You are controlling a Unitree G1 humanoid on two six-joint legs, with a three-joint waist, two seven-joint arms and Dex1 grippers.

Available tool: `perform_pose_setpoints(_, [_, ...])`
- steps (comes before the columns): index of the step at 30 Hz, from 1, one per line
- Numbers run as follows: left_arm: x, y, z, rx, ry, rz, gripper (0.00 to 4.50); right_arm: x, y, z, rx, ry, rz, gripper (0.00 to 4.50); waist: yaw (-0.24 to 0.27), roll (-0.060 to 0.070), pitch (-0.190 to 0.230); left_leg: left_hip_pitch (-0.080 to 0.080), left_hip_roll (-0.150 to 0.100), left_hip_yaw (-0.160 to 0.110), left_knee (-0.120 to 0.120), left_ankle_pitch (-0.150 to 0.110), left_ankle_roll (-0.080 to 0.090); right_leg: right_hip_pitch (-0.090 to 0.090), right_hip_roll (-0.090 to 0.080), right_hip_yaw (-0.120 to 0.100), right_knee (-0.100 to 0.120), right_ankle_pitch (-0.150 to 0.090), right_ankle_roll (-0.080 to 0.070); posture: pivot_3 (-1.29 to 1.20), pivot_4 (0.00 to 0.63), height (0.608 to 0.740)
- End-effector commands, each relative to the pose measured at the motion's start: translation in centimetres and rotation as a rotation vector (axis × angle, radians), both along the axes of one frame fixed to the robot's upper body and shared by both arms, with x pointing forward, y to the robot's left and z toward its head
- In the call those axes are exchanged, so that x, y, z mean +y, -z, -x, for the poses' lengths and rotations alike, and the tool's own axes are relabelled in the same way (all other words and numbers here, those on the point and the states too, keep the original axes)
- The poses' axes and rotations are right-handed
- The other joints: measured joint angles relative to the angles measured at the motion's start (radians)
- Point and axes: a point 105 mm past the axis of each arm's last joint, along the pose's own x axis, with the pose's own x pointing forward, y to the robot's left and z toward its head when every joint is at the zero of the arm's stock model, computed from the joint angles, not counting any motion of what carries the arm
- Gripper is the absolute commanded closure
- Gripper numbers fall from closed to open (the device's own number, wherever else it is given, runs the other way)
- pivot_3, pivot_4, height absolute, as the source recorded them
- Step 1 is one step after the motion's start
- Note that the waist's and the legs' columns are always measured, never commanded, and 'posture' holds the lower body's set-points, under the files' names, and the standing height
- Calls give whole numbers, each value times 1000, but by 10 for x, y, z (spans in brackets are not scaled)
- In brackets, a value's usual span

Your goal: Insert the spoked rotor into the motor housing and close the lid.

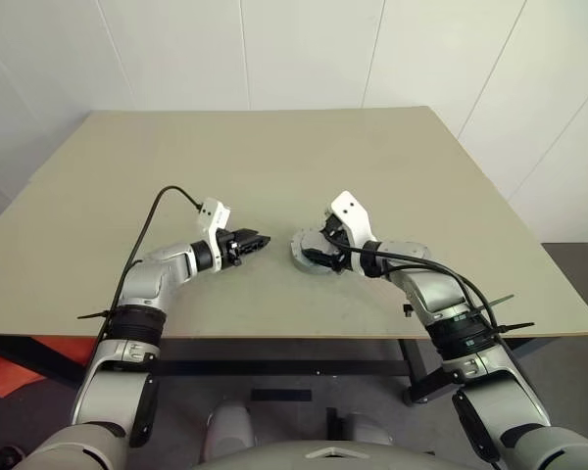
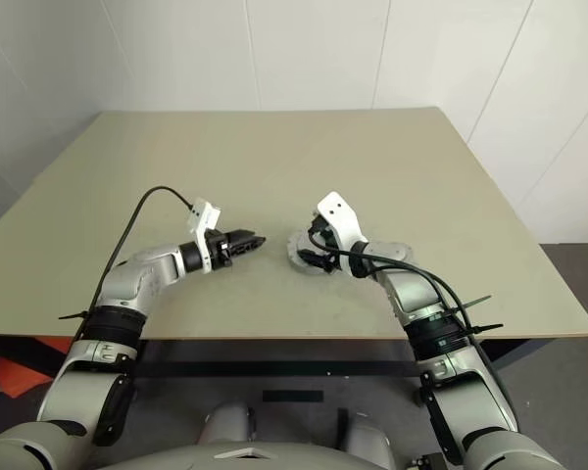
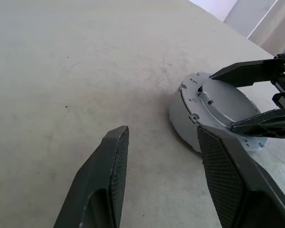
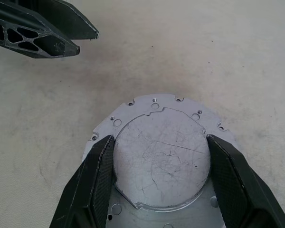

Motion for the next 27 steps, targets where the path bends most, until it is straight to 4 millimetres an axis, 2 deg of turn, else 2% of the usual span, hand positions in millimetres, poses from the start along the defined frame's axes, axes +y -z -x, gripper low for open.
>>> perform_pose_setpoints(1, [-18, -20, -4, 22, 32, 102, 2068, -17, 23, 3, 70, 44, 73, 1556, 1, 0, 0, 0, 0, 0, 0, 0, 1, 0, 0, 0, 0, 0, 0, 0, 0, 740])
perform_pose_setpoints(3, [-26, -23, -8, 74, 26, 163, 2068, -16, 23, 3, 70, 44, 73, 1556, 1, 0, 0, 0, 0, 0, 1, -1, 2, 1, 0, 0, 0, 0, 0, 0, 0, 740])
perform_pose_setpoints(5, [-35, -18, -12, 135, 20, 190, 2471, -16, 23, 3, 70, 44, 72, 1556, 1, 0, 0, 0, 0, 0, 1, -1, 2, 1, 0, 0, 0, 0, 0, 0, 0, 740])
perform_pose_setpoints(11, [-49, -5, -15, 219, 19, 207, 4437, -17, 22, 4, 68, 55, 69, 1556, 1, 0, 0, -1, 0, 0, 1, -1, 2, 2, 0, 0, -1, 0, 1, 0, 0, 740])
perform_pose_setpoints(14, [-58, 3, -15, 253, 33, 199, 4473, -17, 22, 5, 68, 63, 67, 1556, 4, 0, 0, 0, 0, 0, 1, -1, 2, 2, 0, 0, -1, -1, 1, 0, 0, 740])
perform_pose_setpoints(19, [-70, 4, -13, 270, 69, 180, 4473, -17, 21, 5, 65, 69, 64, 1556, 6, 0, 0, 0, -1, 0, 1, -2, 4, 5, -1, 0, -1, -2, 4, 0, 0, 740])
perform_pose_setpoints(27, [-62, 26, -8, 305, 53, 53, 4473, -18, 18, 4, 64, 85, 47, 1556, 13, 0, -1, 3, -1, 0, 1, -3, 4, 7, -1, 0, -1, -5, 8, 0, 0, 740])
